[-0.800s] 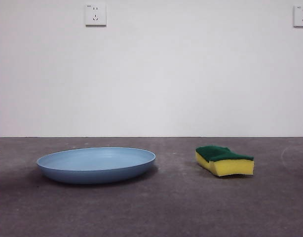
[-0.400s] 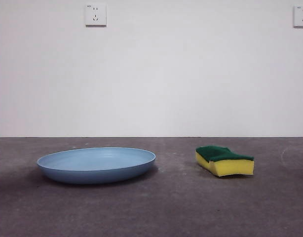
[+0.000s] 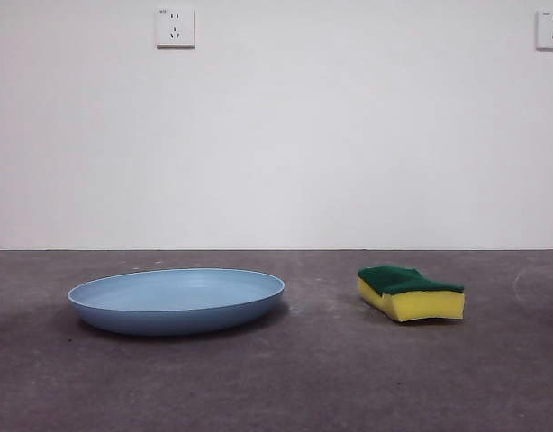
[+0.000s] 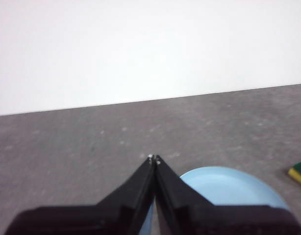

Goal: Pick up the plate,pick up the cloth,clean the plate with the cloth

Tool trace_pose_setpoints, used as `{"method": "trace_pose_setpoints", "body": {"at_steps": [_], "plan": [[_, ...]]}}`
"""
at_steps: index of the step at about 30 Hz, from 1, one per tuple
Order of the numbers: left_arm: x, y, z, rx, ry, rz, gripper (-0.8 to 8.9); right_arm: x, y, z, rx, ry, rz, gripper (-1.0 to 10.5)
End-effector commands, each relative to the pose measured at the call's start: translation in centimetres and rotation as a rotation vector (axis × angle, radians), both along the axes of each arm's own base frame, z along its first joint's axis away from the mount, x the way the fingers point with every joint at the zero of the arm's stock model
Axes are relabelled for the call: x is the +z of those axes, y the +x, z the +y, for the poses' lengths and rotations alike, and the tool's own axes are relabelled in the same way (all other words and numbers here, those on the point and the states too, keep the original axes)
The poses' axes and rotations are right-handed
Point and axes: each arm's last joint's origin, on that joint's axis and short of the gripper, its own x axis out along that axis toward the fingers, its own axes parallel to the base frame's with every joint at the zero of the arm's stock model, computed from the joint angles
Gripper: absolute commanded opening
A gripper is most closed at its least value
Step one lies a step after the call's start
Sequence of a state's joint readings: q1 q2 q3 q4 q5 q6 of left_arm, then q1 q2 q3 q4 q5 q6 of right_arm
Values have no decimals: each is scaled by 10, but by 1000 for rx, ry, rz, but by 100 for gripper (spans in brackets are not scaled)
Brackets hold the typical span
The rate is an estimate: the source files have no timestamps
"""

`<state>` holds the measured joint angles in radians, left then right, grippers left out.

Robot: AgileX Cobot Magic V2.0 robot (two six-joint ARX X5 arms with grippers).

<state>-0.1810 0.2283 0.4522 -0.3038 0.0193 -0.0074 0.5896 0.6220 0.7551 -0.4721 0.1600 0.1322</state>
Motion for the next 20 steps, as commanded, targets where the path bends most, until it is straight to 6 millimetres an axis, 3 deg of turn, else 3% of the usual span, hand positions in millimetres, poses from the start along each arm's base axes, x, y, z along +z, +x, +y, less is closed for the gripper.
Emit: {"method": "trace_pose_setpoints", "body": {"at_steps": [1, 11, 20], "plan": [[-20, 1, 4, 27, 10, -3, -3, -3, 0, 0, -5, 6, 5, 1], [-82, 9, 10, 92, 5, -38, -3, -3, 0, 0, -5, 6, 5, 1], [-109, 13, 9, 95, 2, 14, -3, -3, 0, 0, -5, 6, 5, 1]]}}
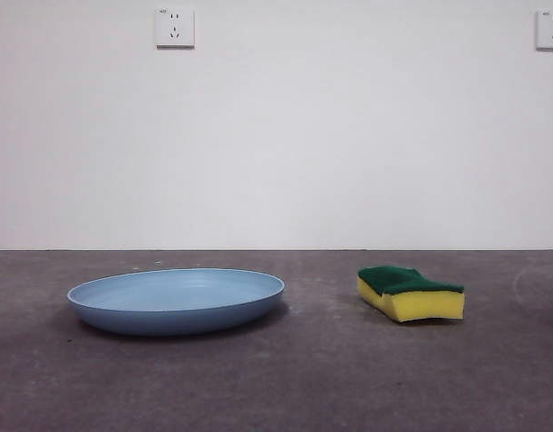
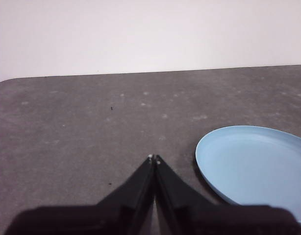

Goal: Pick up the plate,pick up the cloth,clean the plate with the cloth

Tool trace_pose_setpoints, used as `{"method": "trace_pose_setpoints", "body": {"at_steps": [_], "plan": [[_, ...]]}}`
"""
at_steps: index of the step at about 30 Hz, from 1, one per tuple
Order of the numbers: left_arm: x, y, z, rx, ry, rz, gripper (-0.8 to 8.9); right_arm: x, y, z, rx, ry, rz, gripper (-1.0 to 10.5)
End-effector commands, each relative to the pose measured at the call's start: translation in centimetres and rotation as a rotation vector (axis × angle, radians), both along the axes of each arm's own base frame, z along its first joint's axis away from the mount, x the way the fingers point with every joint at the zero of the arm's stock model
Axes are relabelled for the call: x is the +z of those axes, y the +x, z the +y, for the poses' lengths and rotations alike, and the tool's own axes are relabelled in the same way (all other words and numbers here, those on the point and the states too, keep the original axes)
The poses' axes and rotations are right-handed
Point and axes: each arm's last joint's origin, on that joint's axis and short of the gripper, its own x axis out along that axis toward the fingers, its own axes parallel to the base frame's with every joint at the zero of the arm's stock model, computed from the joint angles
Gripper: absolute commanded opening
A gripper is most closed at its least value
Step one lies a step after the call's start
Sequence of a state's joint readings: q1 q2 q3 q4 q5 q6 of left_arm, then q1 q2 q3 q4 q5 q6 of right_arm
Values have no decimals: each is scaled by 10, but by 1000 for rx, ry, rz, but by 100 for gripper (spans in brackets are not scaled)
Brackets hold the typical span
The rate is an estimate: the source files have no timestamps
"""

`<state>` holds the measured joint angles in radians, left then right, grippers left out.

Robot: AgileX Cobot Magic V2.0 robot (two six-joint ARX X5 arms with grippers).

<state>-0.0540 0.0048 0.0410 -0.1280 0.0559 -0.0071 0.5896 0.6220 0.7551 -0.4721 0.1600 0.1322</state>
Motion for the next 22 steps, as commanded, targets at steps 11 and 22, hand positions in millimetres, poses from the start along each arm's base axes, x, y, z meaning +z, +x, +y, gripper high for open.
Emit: {"method": "trace_pose_setpoints", "body": {"at_steps": [11, 22], "plan": [[-18, 1, 2, 60, 15, 93, -3, -3, 0, 0, -5, 6, 5, 1], [-18, 1, 2, 56, 16, 92, -3, -3, 0, 0, -5, 6, 5, 1]]}}
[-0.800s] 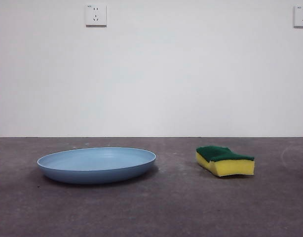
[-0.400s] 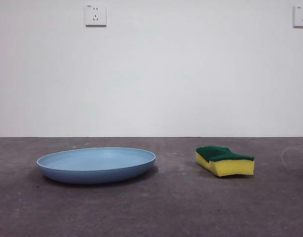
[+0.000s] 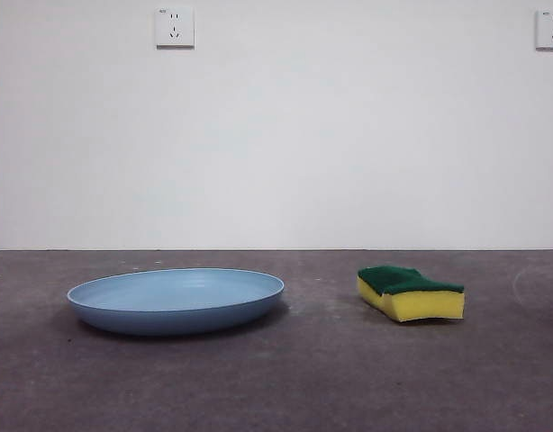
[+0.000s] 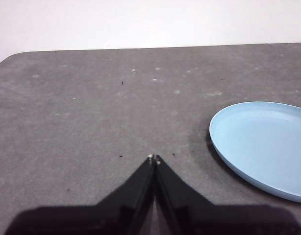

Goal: Pick up the plate,pick up the cloth,clean the plate with the cloth

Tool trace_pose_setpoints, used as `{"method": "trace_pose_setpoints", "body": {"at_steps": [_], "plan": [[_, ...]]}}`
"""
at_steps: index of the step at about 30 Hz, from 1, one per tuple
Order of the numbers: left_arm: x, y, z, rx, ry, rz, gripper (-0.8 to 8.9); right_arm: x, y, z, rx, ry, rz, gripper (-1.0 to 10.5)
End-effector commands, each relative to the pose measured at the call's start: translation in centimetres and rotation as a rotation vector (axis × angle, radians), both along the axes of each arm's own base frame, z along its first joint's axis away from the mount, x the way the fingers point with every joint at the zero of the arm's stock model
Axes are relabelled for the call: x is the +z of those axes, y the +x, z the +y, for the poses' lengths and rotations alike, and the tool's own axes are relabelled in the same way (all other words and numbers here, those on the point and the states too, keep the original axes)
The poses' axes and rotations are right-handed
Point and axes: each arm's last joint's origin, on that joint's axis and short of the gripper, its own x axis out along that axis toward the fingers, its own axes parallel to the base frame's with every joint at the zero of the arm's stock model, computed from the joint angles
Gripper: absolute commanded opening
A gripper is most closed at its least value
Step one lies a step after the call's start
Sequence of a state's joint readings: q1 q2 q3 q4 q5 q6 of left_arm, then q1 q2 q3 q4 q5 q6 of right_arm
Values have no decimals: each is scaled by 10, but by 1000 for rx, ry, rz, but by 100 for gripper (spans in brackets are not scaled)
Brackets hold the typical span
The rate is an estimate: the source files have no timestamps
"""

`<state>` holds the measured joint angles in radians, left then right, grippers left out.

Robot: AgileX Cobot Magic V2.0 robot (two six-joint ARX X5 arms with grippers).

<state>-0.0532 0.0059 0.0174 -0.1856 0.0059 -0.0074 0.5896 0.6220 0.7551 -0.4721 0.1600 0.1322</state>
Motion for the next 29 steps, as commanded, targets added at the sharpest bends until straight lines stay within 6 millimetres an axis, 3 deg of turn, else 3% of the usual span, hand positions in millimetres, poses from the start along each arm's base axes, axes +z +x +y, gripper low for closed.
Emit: {"method": "trace_pose_setpoints", "body": {"at_steps": [1, 19, 25, 29], "plan": [[-4, 1, 0, 6, 5, 10, -3, -3, 0, 0, -5, 6, 5, 1], [-4, 1, 0, 6, 5, 10, -3, -2, 0, 0, 13, -44, -18, 1], [-4, 1, 0, 6, 5, 10, -3, -2, -4, -8, 36, -188, -105, 1], [-4, 1, 0, 6, 5, 10, -3, -11, -2, -21, -55, -198, -121, 1]]}}
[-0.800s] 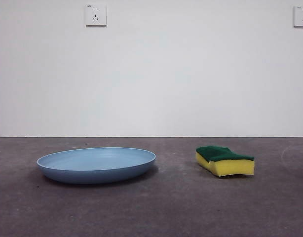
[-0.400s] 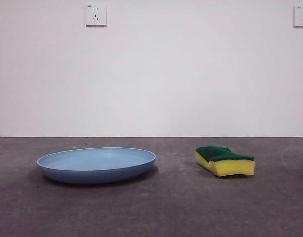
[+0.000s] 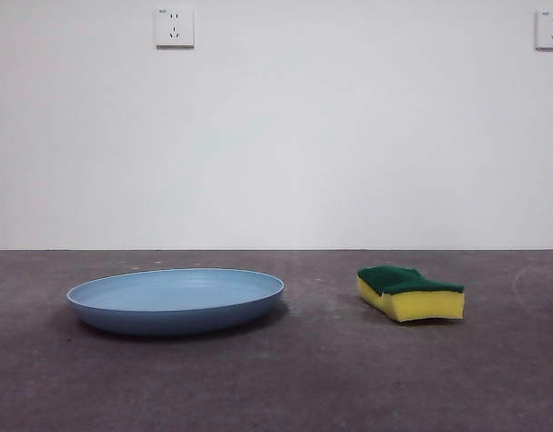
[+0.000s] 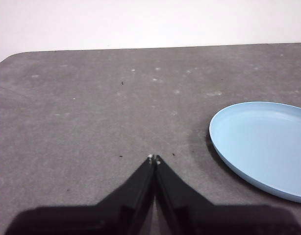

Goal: Pick up the plate,pick up the cloth,clean the plate with the cloth

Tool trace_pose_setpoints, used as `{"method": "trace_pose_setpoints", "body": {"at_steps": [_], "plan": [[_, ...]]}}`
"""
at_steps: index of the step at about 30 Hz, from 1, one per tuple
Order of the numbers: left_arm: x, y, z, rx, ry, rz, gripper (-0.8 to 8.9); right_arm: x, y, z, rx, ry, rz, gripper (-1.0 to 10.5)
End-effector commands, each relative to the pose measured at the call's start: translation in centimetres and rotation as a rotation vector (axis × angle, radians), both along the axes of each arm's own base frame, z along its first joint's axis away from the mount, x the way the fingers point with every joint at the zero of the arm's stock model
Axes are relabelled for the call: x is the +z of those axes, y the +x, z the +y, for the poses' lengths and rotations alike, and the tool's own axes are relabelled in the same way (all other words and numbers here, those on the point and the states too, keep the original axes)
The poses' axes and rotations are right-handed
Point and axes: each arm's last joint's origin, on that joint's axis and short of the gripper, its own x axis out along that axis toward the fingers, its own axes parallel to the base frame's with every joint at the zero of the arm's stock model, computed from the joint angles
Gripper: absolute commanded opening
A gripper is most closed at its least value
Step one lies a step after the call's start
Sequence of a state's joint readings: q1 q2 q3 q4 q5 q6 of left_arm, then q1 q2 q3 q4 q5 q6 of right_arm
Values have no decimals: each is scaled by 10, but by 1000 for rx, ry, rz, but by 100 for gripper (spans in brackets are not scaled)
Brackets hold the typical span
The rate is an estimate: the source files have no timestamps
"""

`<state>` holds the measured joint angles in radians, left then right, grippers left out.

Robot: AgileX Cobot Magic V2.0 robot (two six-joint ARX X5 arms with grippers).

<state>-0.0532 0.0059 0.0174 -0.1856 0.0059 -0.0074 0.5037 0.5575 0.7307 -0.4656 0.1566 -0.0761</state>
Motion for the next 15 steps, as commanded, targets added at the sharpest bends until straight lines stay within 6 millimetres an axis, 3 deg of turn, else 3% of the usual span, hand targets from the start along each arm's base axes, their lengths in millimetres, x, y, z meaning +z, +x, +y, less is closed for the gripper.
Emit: {"method": "trace_pose_setpoints", "body": {"at_steps": [1, 8, 15], "plan": [[-4, 1, 0, 6, 5, 10, -3, -14, 4, -9, -66, -28, -24, 1], [-4, 1, 0, 6, 5, 10, -3, -58, 4, -32, -129, 61, -167, 1], [-4, 1, 0, 6, 5, 10, -3, -111, -4, -43, -193, 79, -154, 1]]}}
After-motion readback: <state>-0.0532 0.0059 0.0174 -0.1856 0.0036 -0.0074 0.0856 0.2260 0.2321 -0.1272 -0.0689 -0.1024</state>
